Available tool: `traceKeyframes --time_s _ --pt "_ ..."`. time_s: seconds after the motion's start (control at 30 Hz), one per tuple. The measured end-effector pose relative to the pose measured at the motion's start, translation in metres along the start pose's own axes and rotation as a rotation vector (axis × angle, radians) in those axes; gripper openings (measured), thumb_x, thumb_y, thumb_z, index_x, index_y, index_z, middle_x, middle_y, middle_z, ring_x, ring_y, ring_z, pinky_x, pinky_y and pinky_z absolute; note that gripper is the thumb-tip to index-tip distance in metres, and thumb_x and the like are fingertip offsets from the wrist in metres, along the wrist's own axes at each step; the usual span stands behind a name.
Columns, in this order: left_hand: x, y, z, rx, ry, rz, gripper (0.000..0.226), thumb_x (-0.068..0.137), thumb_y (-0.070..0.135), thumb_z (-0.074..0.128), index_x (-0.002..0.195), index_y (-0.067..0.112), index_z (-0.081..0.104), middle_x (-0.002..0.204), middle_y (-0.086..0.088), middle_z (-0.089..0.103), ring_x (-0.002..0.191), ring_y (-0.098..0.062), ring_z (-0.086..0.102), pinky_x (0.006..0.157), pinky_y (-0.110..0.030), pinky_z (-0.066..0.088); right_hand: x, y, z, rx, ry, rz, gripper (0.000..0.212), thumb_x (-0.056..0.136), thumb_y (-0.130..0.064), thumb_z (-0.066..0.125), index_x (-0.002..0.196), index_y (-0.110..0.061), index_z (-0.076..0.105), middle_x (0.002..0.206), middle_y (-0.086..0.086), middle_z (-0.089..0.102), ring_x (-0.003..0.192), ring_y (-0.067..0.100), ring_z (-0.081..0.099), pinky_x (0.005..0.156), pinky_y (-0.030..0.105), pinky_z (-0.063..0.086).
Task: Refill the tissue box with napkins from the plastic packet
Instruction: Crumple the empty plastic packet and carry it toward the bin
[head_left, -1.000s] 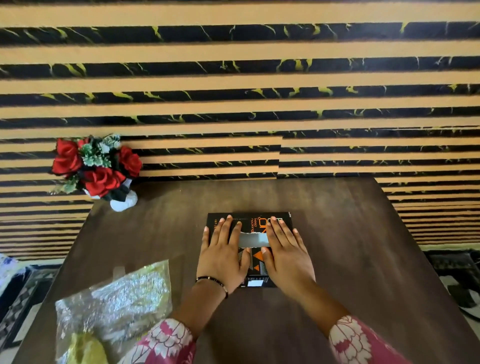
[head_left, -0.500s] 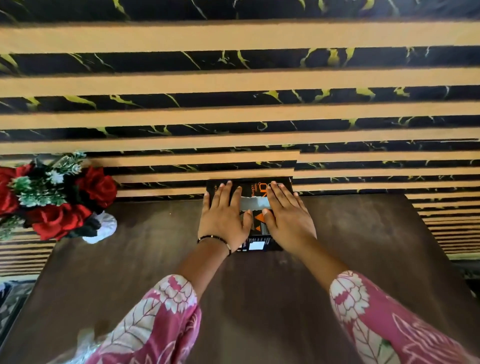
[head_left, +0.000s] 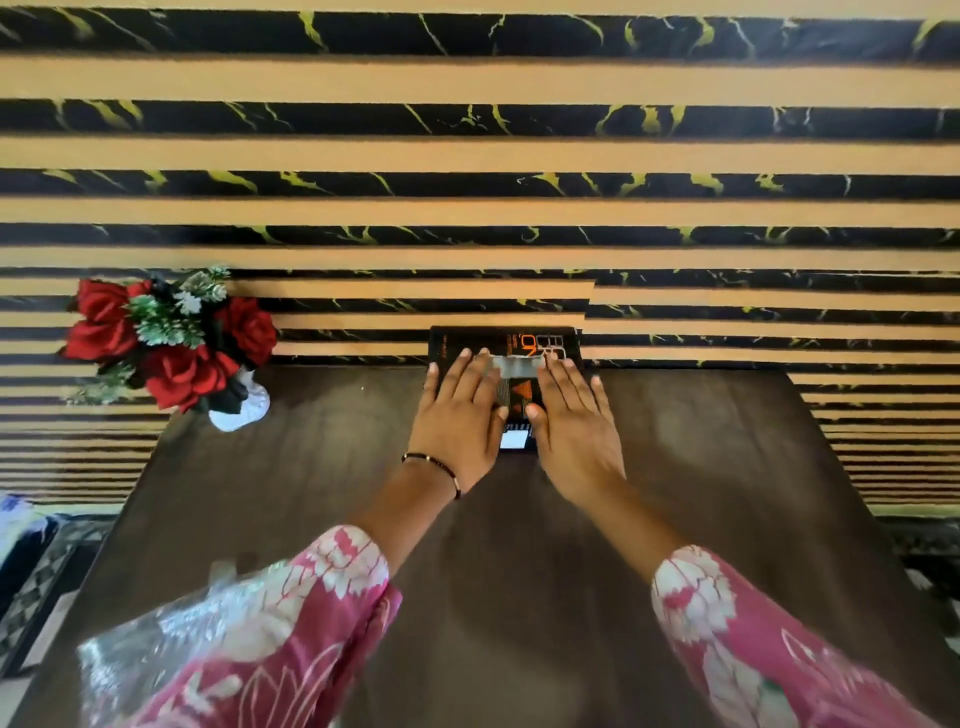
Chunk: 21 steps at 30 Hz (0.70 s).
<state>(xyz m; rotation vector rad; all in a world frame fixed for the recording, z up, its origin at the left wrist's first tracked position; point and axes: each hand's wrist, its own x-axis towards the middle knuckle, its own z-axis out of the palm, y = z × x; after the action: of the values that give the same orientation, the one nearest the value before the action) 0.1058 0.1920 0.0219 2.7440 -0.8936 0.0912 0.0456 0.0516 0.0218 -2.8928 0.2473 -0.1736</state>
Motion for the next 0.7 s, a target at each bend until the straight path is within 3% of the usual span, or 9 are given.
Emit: traceKeyframes --time_s 0.07,0.17,0.3,0.37,0.43,0.5,0.6,0.7 --pt "-0.050 0.009 -0.001 -0.074 0.012 -0.038 0.053 0.092 0.035 0.028 0.141 0.014 0.028 0.152 -0.006 0.026 0.143 -0.022 0.014 0.116 -0.044 0.002 -0.053 -0.010 0.007 0.089 0.006 0.027 0.067 0.089 -0.042 0.006 0.145 -0.013 0.027 0.155 0.003 0.026 0.145 0.017 0.017 0.117 0.032 0.001" --pt "-0.131 0.021 0.005 -0.128 -0.028 -0.126 0.057 0.088 0.040 0.022 0.135 0.013 0.038 0.149 -0.010 0.032 0.141 -0.026 0.020 0.114 -0.049 0.010 -0.143 -0.017 0.031 0.095 -0.112 0.017 0.059 0.096 -0.039 0.012 0.137 -0.010 0.044 0.146 0.008 0.044 0.137 0.023 0.038 0.118 0.033 0.011" --pt "-0.222 0.025 0.012 -0.077 -0.035 -0.275 0.056 0.082 0.042 0.031 0.127 0.012 0.047 0.144 -0.015 0.039 0.136 -0.034 0.031 0.108 -0.058 0.024 -0.235 -0.026 0.057 0.068 -0.285 -0.033 0.066 0.097 -0.038 0.004 0.125 -0.011 0.057 0.131 0.007 0.060 0.120 0.023 0.058 0.110 0.028 0.008" --pt "-0.251 0.021 0.015 -0.048 -0.059 -0.447 0.063 0.082 0.045 0.035 0.136 0.011 0.036 0.150 -0.018 0.026 0.139 -0.038 0.020 0.110 -0.058 0.014 -0.259 -0.028 0.064 0.054 -0.349 -0.023 0.064 0.097 -0.037 0.005 0.124 -0.012 0.058 0.131 0.006 0.060 0.120 0.022 0.058 0.109 0.026 0.008" --pt "-0.272 0.015 0.016 -0.032 -0.186 -0.687 0.074 0.086 0.048 0.039 0.144 0.010 0.014 0.155 -0.019 0.003 0.141 -0.040 -0.001 0.112 -0.058 0.002 -0.272 -0.026 0.067 0.044 -0.349 -0.027 0.055 0.096 -0.037 0.018 0.127 -0.011 0.055 0.133 0.007 0.058 0.122 0.023 0.056 0.108 0.026 0.008" --pt "-0.284 0.011 0.017 -0.019 -0.276 -0.847 0.082 0.087 0.051 0.041 0.145 0.011 0.000 0.154 -0.019 -0.007 0.141 -0.039 -0.009 0.113 -0.058 -0.001 -0.275 -0.023 0.068 0.069 -0.329 -0.024 0.052 0.089 -0.036 0.032 0.126 -0.009 0.056 0.133 0.010 0.058 0.122 0.026 0.056 0.109 0.026 0.012" --pt "-0.291 0.015 0.019 -0.054 -0.394 -0.820 0.080 0.089 0.052 0.037 0.145 0.012 -0.002 0.155 -0.018 -0.003 0.142 -0.038 -0.005 0.113 -0.058 0.003 -0.274 -0.021 0.059 0.130 -0.302 0.018 0.059 0.081 -0.034 0.032 0.128 -0.006 0.054 0.136 0.012 0.054 0.126 0.028 0.053 0.114 0.028 0.021" --pt "-0.286 0.040 0.023 -0.109 -0.497 -0.747 0.080 0.088 0.053 0.040 0.145 0.014 -0.002 0.155 -0.016 -0.004 0.142 -0.036 -0.002 0.111 -0.061 0.012 -0.279 -0.019 0.048 0.213 -0.266 0.037 0.057 0.090 -0.031 0.028 0.142 -0.010 0.035 0.152 0.008 0.032 0.143 0.020 0.026 0.115 0.024 0.008"
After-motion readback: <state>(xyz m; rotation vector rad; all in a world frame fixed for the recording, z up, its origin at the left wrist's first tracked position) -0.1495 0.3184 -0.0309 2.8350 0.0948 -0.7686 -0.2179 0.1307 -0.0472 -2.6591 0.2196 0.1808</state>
